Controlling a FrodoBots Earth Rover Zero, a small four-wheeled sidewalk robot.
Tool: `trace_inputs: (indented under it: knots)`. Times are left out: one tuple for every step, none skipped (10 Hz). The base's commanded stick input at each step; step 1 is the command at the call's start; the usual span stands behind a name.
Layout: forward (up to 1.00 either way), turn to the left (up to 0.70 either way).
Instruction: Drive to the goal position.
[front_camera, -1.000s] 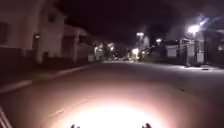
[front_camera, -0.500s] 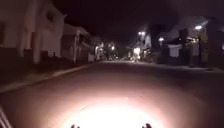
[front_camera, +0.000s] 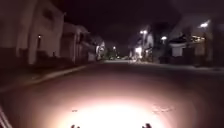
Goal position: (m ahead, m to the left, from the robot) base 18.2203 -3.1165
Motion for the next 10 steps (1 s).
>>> trace_inputs:
  knots:
    - [0.85, 0.0]
    - [0.85, 0.0]
    - [0.85, 0.0]
    - [0.85, 0.0]
    - [0.85, 0.0]
    - [0.85, 0.0]
    - [0.85, 0.0]
    - [0.85, 0.0]
    - [0.85, 0.0]
    - [0.85, 0.0]
